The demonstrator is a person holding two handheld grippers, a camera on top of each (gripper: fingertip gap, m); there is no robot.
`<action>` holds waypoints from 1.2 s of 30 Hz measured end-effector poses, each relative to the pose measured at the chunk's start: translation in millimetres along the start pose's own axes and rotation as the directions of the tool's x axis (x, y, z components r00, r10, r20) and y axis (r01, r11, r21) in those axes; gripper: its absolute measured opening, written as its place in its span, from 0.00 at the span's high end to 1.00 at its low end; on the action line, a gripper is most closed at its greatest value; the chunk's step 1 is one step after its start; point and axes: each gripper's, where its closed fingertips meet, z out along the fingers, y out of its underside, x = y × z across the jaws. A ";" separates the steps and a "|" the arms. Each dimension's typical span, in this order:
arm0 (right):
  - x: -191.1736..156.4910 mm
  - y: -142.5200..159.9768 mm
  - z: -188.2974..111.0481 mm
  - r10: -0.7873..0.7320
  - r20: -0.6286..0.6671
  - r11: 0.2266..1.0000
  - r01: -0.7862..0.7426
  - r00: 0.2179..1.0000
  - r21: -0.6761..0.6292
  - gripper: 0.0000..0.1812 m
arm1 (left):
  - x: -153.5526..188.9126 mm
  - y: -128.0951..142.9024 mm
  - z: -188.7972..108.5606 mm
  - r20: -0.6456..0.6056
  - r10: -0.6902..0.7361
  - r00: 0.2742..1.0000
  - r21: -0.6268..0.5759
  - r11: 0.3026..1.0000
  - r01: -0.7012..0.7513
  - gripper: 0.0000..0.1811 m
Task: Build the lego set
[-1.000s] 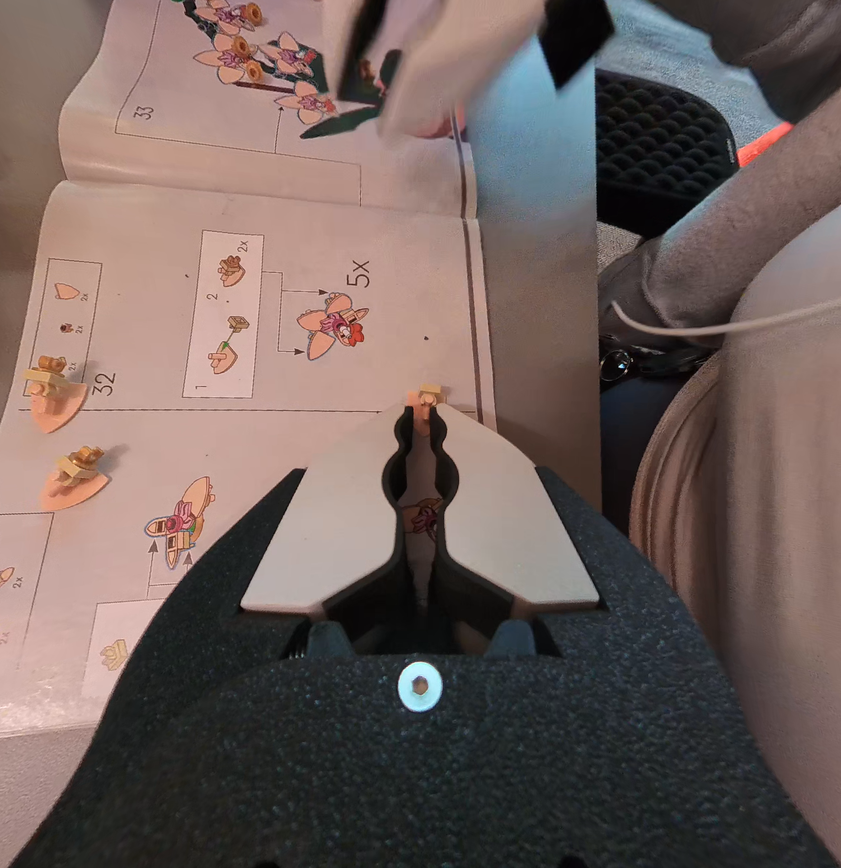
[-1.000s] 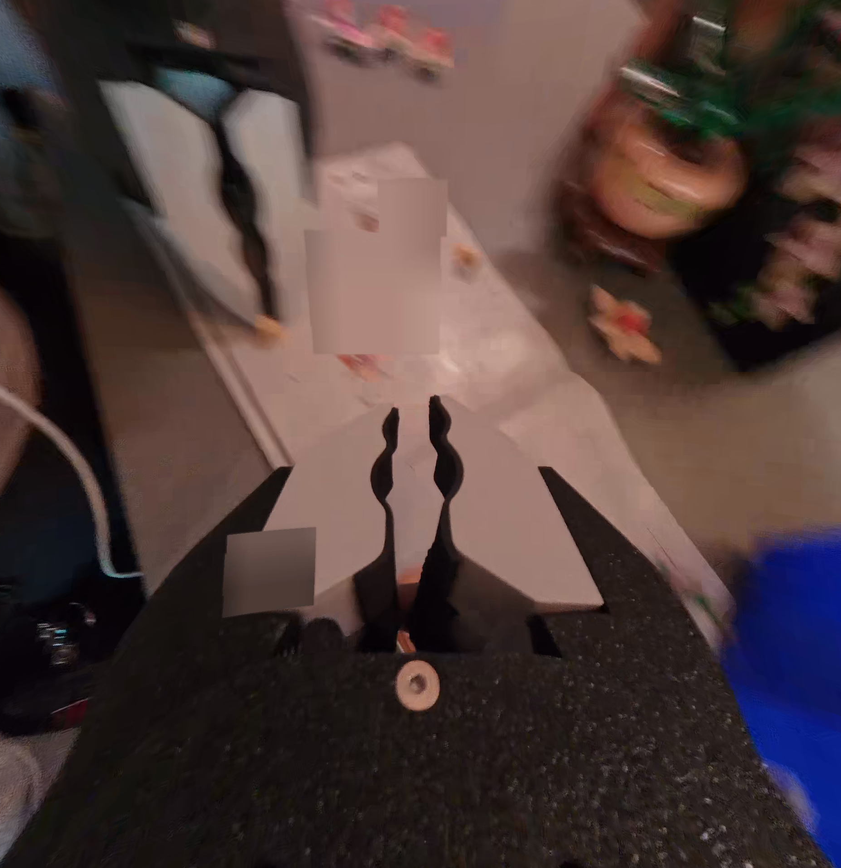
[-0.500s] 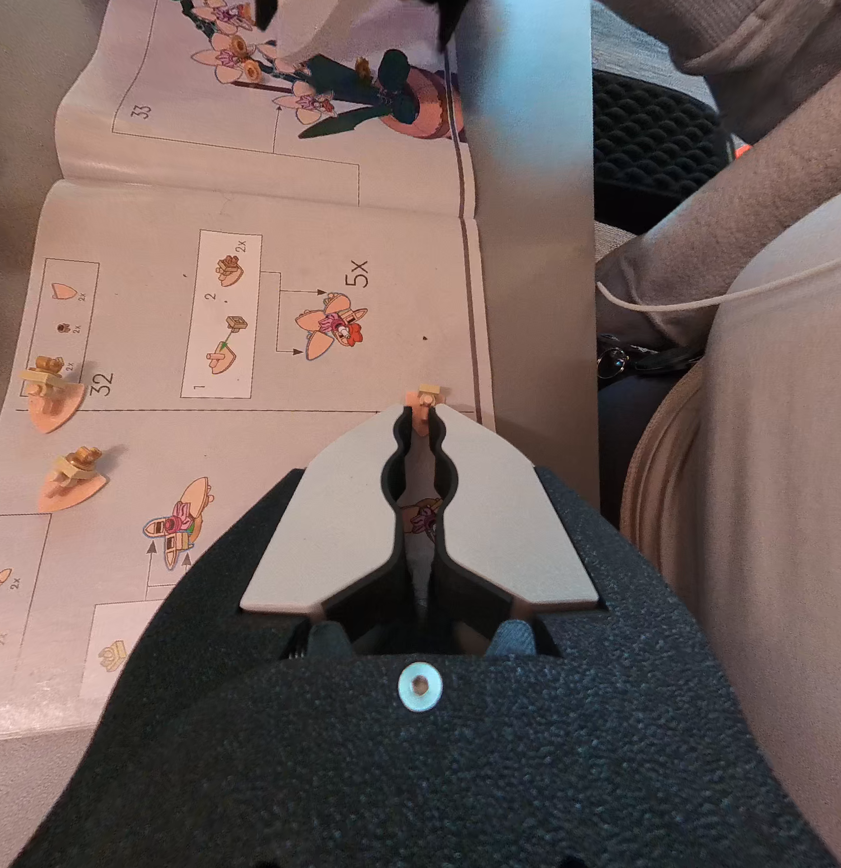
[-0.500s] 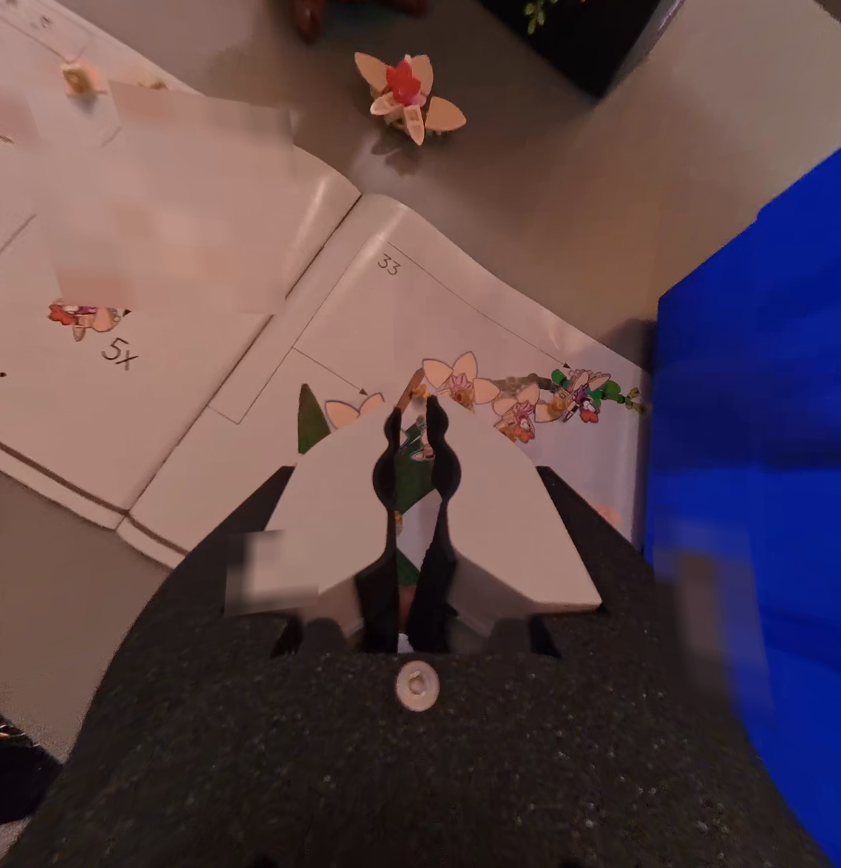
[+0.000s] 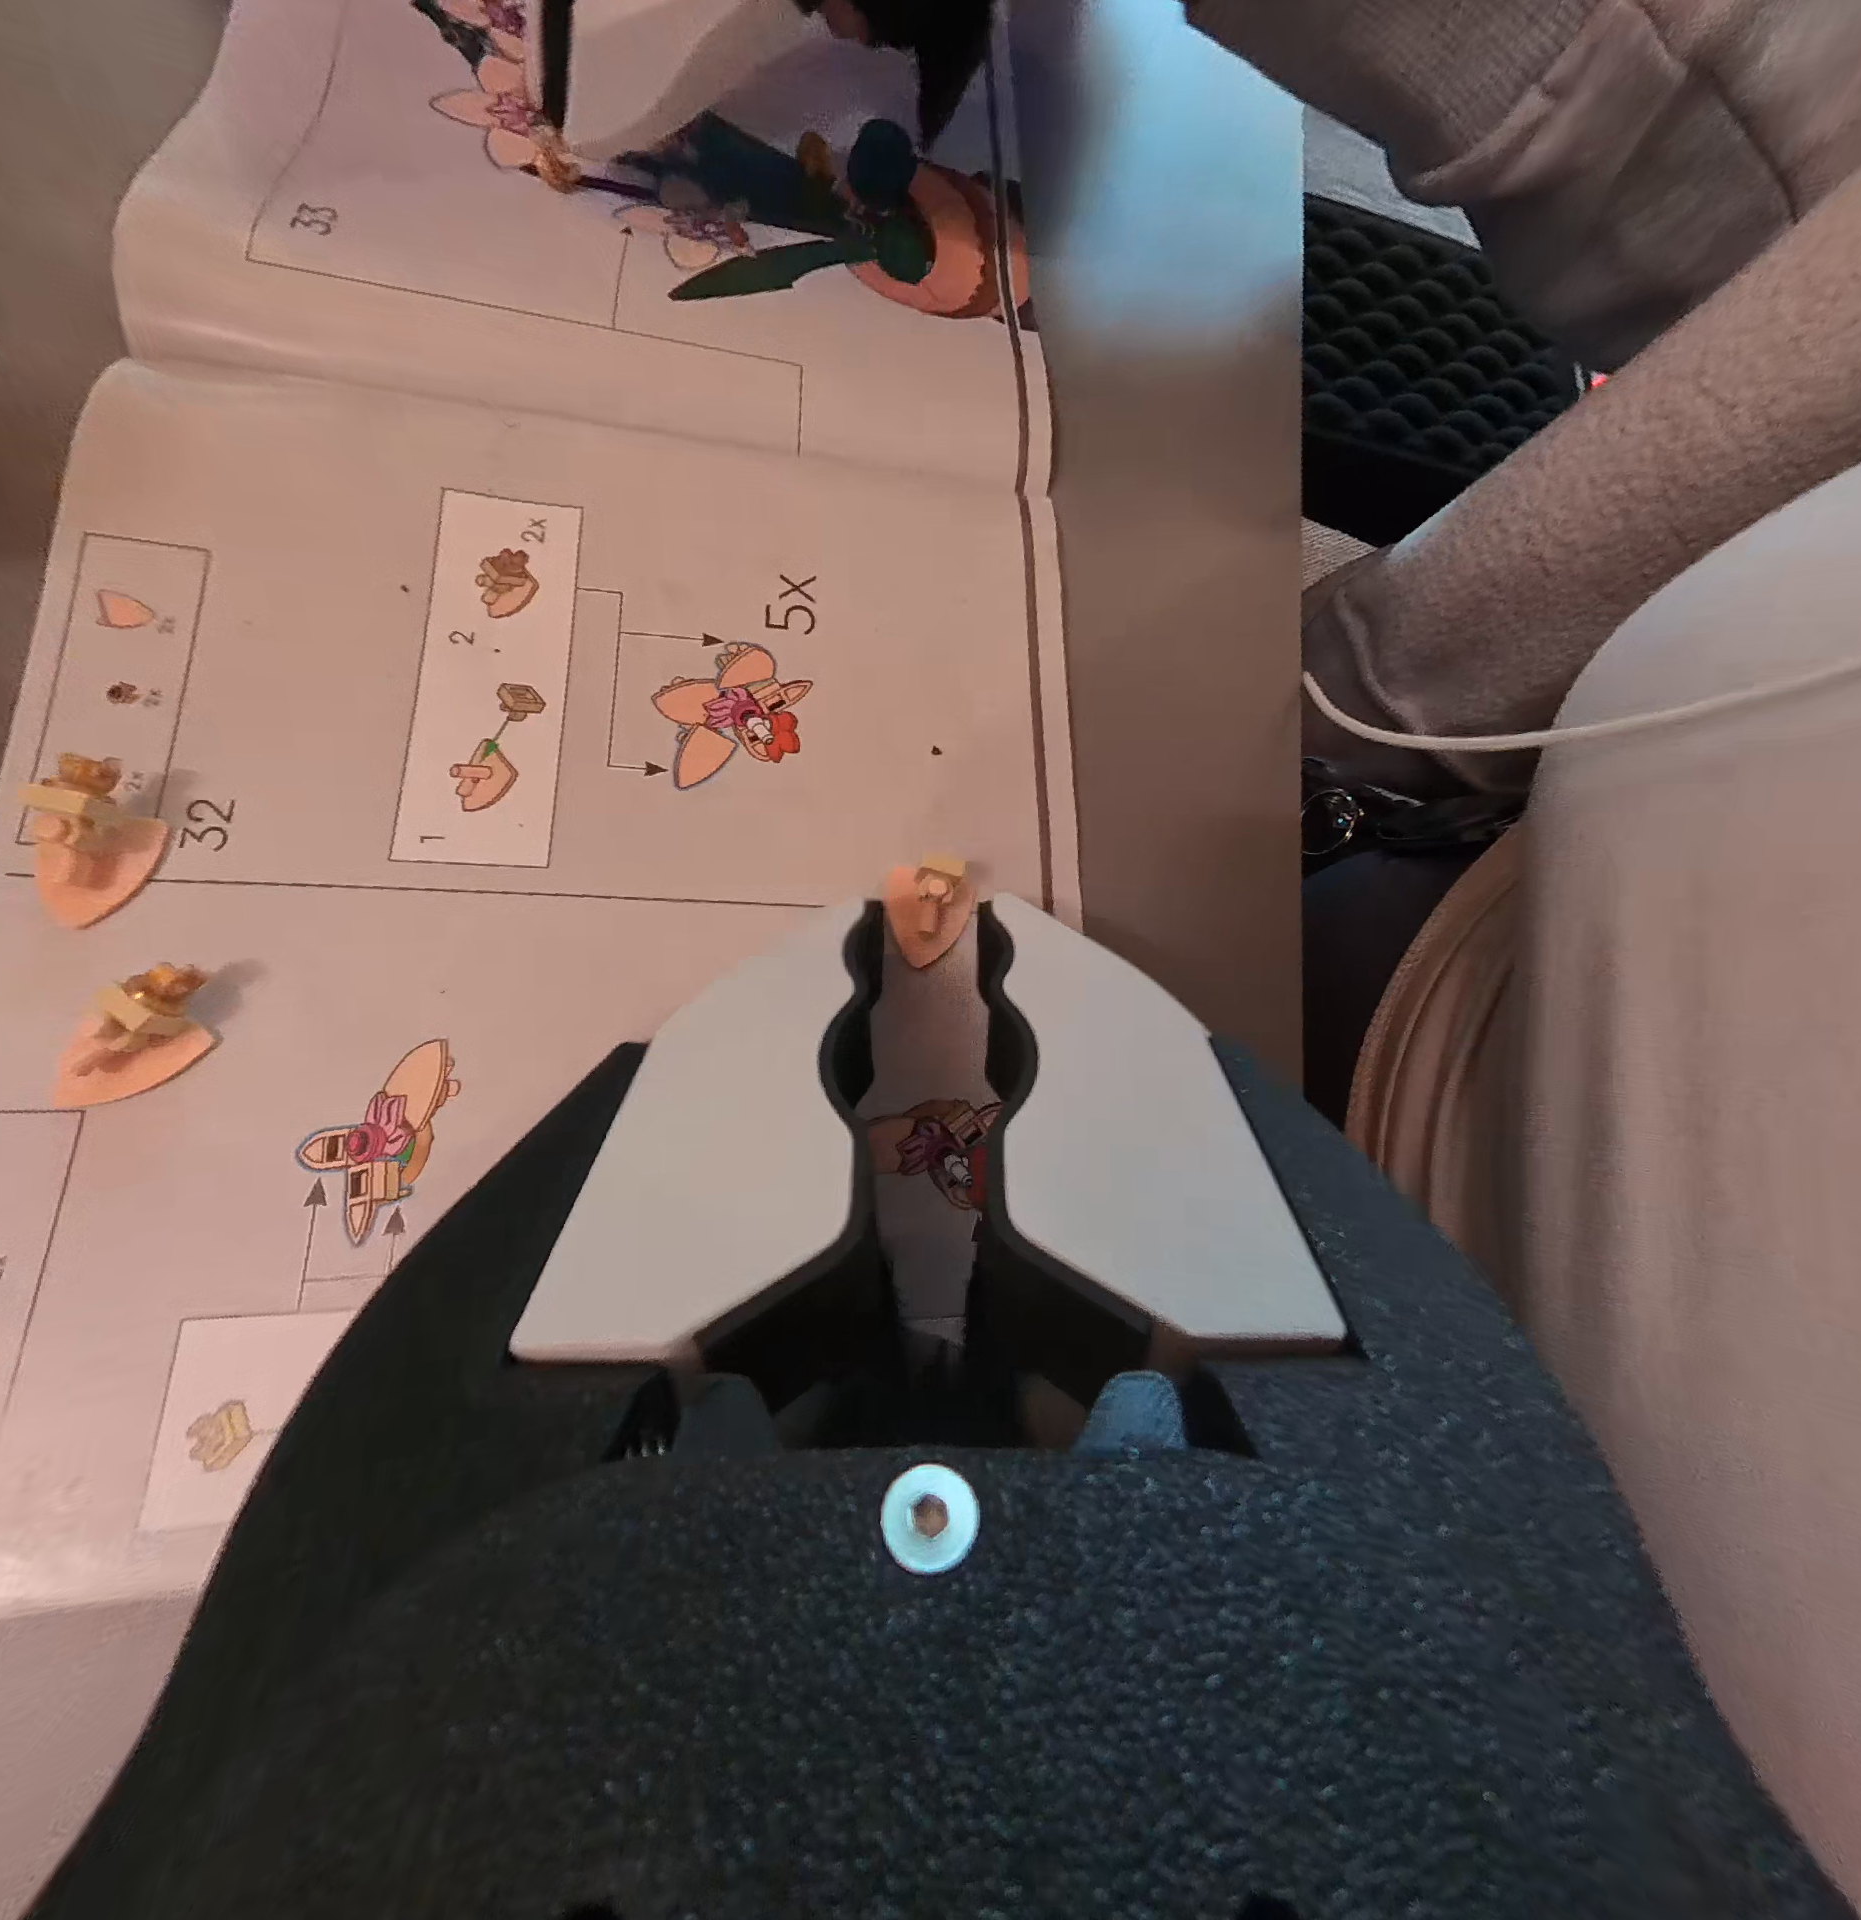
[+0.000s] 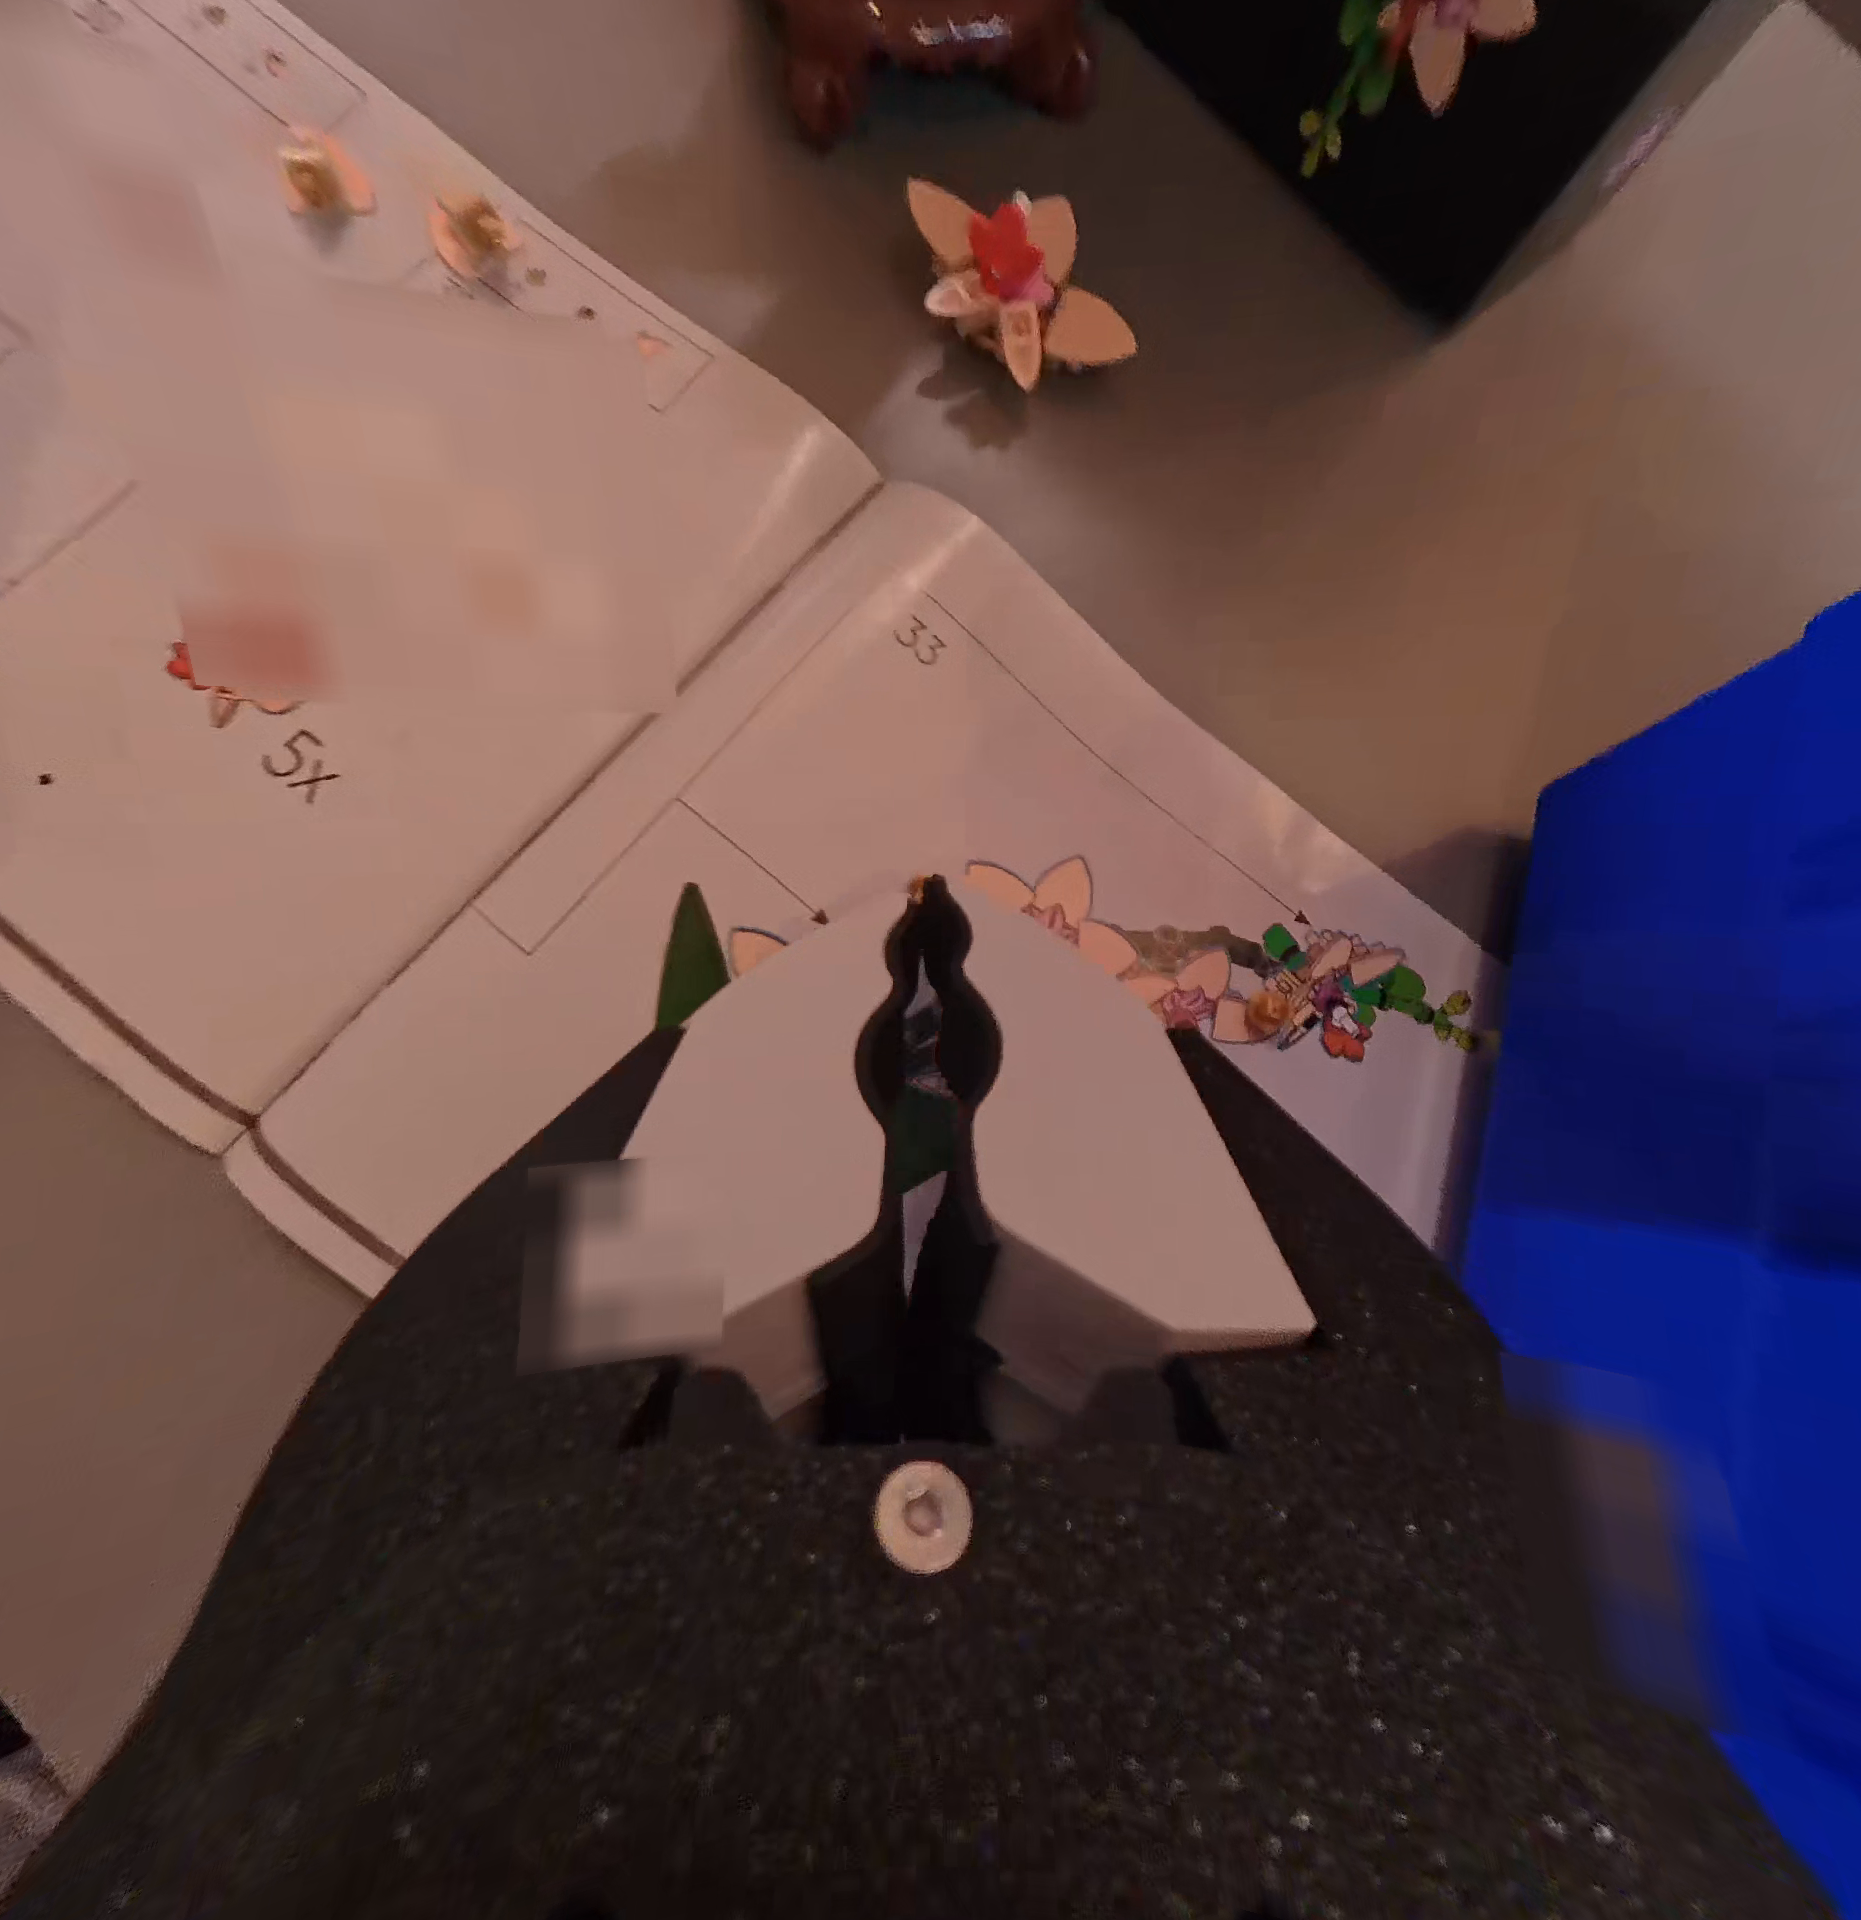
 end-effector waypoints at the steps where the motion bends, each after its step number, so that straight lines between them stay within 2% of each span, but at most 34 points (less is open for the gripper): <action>1: -1.2 -1.3 -1.5 -0.018 -0.006 1.000 0.018 1.000 0.008 1.00 | -1.3 0.0 -1.4 0.007 -0.009 1.000 0.003 1.000 0.009 0.89; 4: -0.1 2.0 -2.8 -0.034 -0.029 0.999 0.034 0.999 -0.015 0.98 | -4.6 -1.4 -7.6 0.022 -0.024 0.999 0.021 0.999 0.024 0.88; 7: 4.3 2.7 -2.2 0.043 -0.024 0.999 -0.043 0.999 -0.016 0.92 | -5.7 -3.6 -13.2 0.029 -0.028 0.999 0.046 0.999 0.026 0.87; 12: 14.6 4.7 -0.7 0.182 -0.050 0.983 -0.184 0.982 -0.023 0.95 | -9.9 -3.0 -18.5 0.069 -0.026 0.997 0.058 0.998 0.022 0.88; 21: 10.5 11.6 4.0 0.191 -0.010 0.979 -0.191 0.982 -0.066 0.98 | -14.7 -4.9 -23.2 0.091 -0.024 0.996 0.091 0.996 0.016 0.89; 27: 5.0 -15.5 -15.2 0.054 0.006 0.988 -0.054 0.999 0.143 0.98 | -24.8 -15.6 -33.8 0.140 -0.032 0.990 0.181 0.984 0.007 0.90; 31: -11.0 -44.0 -36.7 -0.093 0.024 0.934 0.079 0.995 0.349 0.98 | -24.6 -33.9 -42.9 0.127 -0.048 0.991 0.314 0.949 0.006 0.90; 33: -26.8 -62.5 -46.8 -0.168 0.044 0.880 0.130 0.985 0.457 0.98 | -21.4 -50.3 -50.1 0.055 -0.089 0.994 0.431 0.901 0.057 0.90; 36: -56.7 -93.1 -59.1 -0.283 0.078 0.776 0.180 0.956 0.605 0.98 | -12.9 -74.9 -62.8 -0.188 -0.157 0.969 0.574 0.784 0.238 0.91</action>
